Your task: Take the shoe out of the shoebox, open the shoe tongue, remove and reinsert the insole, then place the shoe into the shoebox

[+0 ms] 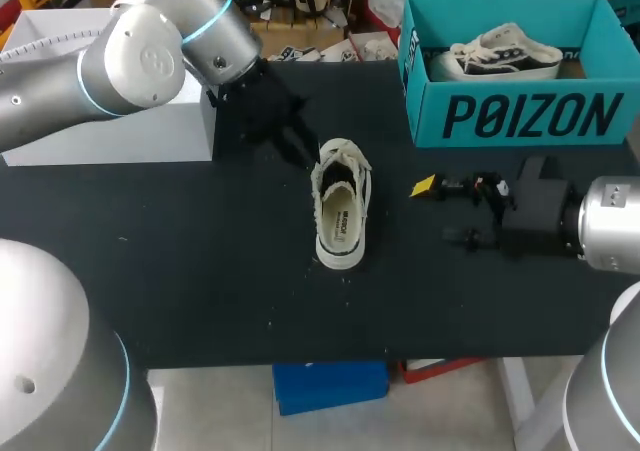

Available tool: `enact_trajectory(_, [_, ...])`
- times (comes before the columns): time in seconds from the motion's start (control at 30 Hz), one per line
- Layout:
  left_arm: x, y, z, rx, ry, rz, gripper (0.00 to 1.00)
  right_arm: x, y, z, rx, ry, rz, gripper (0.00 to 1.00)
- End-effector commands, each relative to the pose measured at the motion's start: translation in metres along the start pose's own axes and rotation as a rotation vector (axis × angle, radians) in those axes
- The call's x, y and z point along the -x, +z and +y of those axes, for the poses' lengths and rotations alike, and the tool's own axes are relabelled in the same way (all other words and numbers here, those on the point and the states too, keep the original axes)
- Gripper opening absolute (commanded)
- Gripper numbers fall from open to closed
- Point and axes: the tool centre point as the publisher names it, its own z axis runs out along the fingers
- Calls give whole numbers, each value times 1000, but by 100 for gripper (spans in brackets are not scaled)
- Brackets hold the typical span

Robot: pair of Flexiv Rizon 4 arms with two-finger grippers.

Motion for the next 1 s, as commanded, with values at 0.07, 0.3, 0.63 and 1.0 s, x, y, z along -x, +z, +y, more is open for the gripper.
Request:
enact_trajectory(0.07, [-3, 1, -4, 16, 39, 107, 40, 0, -1, 0, -1, 0, -1, 100])
enact_trajectory(0.3, [-6, 10, -3, 48, 96, 196, 38, 0, -1, 0, -1, 0, -1, 100])
enact_trajectory(0.63, [-12, 26, 1, 111, 165, 300, 35, 0, -1, 0, -1, 0, -1, 100])
enact_trajectory(1.0, [-26, 42, 4, 143, 186, 370, 31, 0, -1, 0, -1, 0, -1, 100])
